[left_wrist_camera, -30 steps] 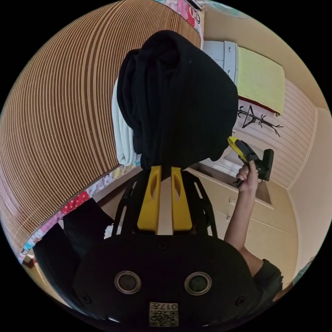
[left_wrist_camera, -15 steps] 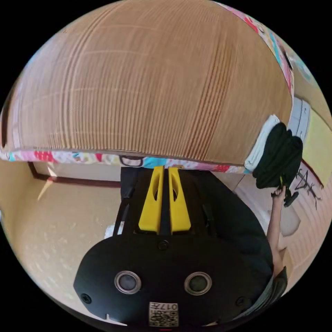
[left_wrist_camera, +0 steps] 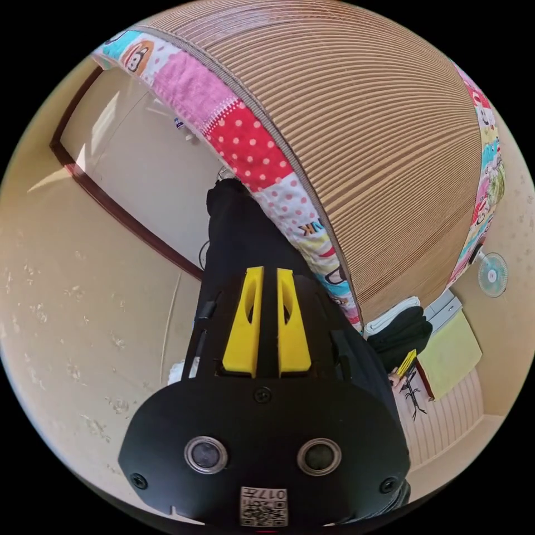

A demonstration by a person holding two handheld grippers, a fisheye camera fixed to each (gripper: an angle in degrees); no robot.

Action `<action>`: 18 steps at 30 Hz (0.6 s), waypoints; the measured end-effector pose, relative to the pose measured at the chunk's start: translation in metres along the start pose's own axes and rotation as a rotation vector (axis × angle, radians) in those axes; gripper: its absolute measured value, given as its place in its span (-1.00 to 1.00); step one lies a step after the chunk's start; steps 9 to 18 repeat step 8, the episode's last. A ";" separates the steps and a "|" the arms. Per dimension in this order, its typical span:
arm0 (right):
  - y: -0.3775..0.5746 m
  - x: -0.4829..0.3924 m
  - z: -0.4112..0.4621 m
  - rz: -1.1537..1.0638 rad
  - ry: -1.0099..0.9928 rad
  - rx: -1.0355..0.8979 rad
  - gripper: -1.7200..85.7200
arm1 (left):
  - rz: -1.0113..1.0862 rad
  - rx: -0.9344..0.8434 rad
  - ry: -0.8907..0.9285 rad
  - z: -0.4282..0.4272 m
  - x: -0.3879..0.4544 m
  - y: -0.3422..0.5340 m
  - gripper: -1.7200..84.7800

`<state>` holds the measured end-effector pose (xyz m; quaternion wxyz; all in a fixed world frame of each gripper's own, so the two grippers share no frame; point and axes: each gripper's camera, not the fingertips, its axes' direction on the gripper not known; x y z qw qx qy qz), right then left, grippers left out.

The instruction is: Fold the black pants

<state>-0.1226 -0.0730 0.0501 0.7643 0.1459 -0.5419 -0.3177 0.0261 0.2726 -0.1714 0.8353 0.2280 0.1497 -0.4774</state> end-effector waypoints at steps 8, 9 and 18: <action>0.058 -0.018 0.154 0.026 -0.159 -0.227 -0.95 | 0.144 0.323 -0.434 -0.106 -0.029 -0.064 -0.82; 0.058 -0.018 0.154 0.026 -0.159 -0.227 -0.95 | 0.144 0.323 -0.434 -0.106 -0.029 -0.064 -0.82; 0.058 -0.018 0.154 0.026 -0.159 -0.227 -0.95 | 0.144 0.323 -0.434 -0.106 -0.029 -0.064 -0.82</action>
